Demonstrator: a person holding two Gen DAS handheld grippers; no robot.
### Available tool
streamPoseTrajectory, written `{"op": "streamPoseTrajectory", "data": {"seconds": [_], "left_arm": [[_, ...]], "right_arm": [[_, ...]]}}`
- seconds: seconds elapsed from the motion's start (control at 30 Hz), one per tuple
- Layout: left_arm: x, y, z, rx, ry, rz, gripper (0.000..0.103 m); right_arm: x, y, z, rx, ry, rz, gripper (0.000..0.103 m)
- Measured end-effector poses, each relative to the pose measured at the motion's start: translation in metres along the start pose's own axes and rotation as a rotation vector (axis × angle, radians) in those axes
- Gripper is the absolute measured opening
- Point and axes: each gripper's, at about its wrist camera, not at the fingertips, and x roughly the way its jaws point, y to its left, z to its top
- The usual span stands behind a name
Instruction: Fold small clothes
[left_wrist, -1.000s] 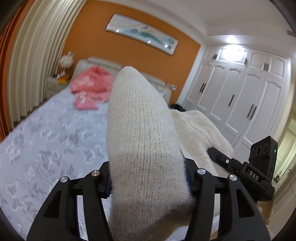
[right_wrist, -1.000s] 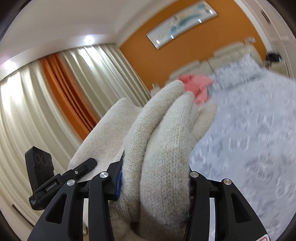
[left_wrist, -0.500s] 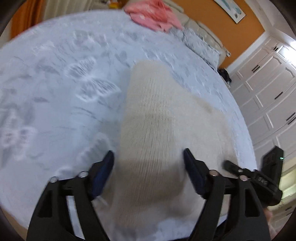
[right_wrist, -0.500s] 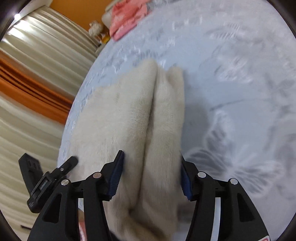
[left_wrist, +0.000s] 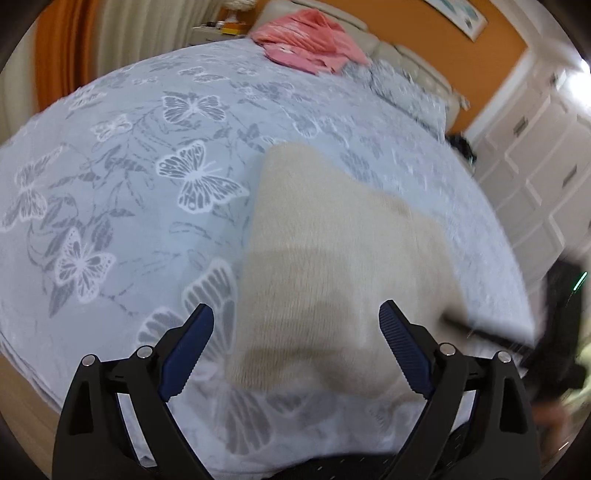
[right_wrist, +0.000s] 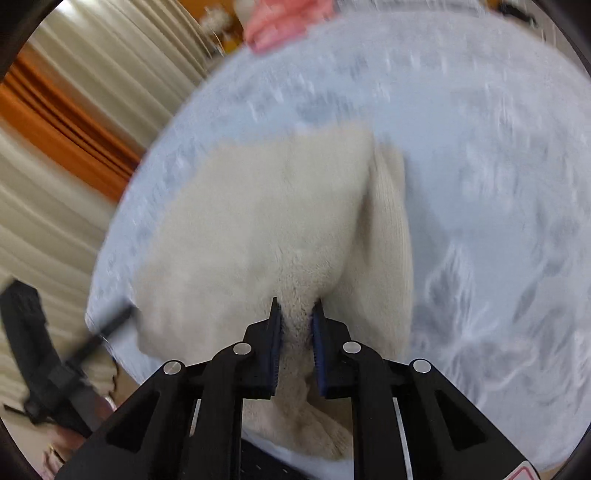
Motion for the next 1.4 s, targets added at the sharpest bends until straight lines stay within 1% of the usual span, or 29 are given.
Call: {"op": "streamPoseTrajectory", "data": {"seconds": [0.03, 0.1, 0.13, 0.17, 0.2, 0.23, 0.3, 0.33, 0.37, 0.4, 0.47, 0.53, 0.63, 0.7, 0.73, 0.83, 1.0, 1.07, 1.13, 1.2, 1.27, 1.33, 1.4], "left_arm": [[0.000, -0.003, -0.003, 0.025, 0.008, 0.019, 0.089], [0.002, -0.008, -0.007, 0.056, 0.017, 0.042, 0.089], [0.002, -0.012, -0.009, 0.069, 0.021, 0.053, 0.089], [0.001, -0.015, -0.010, 0.081, 0.024, 0.062, 0.089], [-0.001, -0.019, -0.011, 0.092, 0.023, 0.071, 0.089], [-0.005, -0.022, -0.011, 0.099, 0.020, 0.075, 0.089], [-0.013, -0.027, -0.012, 0.114, 0.006, 0.089, 0.089], [-0.019, -0.030, -0.013, 0.129, -0.005, 0.101, 0.090], [-0.025, -0.032, -0.014, 0.145, -0.017, 0.121, 0.092], [-0.031, -0.034, -0.016, 0.155, -0.025, 0.139, 0.093], [-0.042, -0.037, -0.019, 0.170, -0.044, 0.161, 0.093], [-0.054, -0.039, -0.022, 0.162, -0.059, 0.173, 0.094], [-0.071, -0.045, -0.029, 0.160, -0.090, 0.184, 0.094], [-0.082, -0.051, -0.034, 0.175, -0.121, 0.203, 0.095], [-0.088, -0.055, -0.038, 0.187, -0.141, 0.215, 0.098], [-0.100, -0.065, -0.047, 0.206, -0.180, 0.235, 0.098], [-0.112, -0.078, -0.064, 0.230, -0.218, 0.263, 0.098], [-0.115, -0.081, -0.073, 0.243, -0.234, 0.272, 0.098], [-0.118, -0.084, -0.083, 0.237, -0.251, 0.274, 0.098], [-0.119, -0.086, -0.090, 0.223, -0.246, 0.261, 0.098], [-0.120, -0.088, -0.094, 0.223, -0.235, 0.259, 0.098], [-0.123, -0.091, -0.097, 0.227, -0.252, 0.263, 0.098], [-0.124, -0.093, -0.099, 0.236, -0.267, 0.271, 0.098]], "right_arm": [[-0.010, 0.006, 0.005, -0.026, -0.031, -0.011, 0.013], [-0.011, 0.009, 0.006, -0.049, -0.031, -0.037, 0.014], [0.002, 0.004, 0.004, -0.049, 0.016, -0.069, 0.016], [0.021, -0.004, -0.002, -0.048, 0.098, -0.098, 0.017], [0.034, -0.010, -0.006, -0.041, 0.138, -0.109, 0.016], [0.040, -0.017, -0.011, -0.019, 0.142, -0.104, 0.016], [0.020, -0.017, -0.013, 0.037, 0.075, -0.080, 0.019], [0.010, -0.014, -0.013, 0.050, 0.040, -0.082, 0.027], [-0.008, -0.009, -0.015, 0.056, -0.019, -0.100, 0.030], [-0.026, -0.003, -0.018, 0.042, -0.075, -0.113, 0.033], [-0.054, 0.004, -0.025, 0.008, -0.159, -0.139, 0.049], [-0.075, 0.011, -0.032, -0.022, -0.218, -0.177, 0.056], [-0.103, 0.009, -0.051, -0.059, -0.271, -0.233, 0.061], [-0.115, 0.000, -0.068, -0.069, -0.290, -0.255, 0.065], [-0.119, -0.004, -0.077, -0.063, -0.295, -0.262, 0.066], [-0.127, -0.007, -0.094, -0.059, -0.295, -0.278, 0.073], [-0.130, -0.005, -0.128, -0.145, -0.305, -0.346, 0.082], [-0.132, -0.005, -0.134, -0.149, -0.301, -0.348, 0.085], [-0.138, -0.003, -0.137, -0.153, -0.319, -0.341, 0.086], [-0.141, 0.000, -0.141, -0.164, -0.335, -0.346, 0.086], [-0.140, 0.002, -0.147, -0.168, -0.327, -0.347, 0.086], [-0.139, 0.003, -0.151, -0.164, -0.316, -0.349, 0.086], [-0.141, 0.001, -0.153, -0.153, -0.328, -0.354, 0.086]]}}
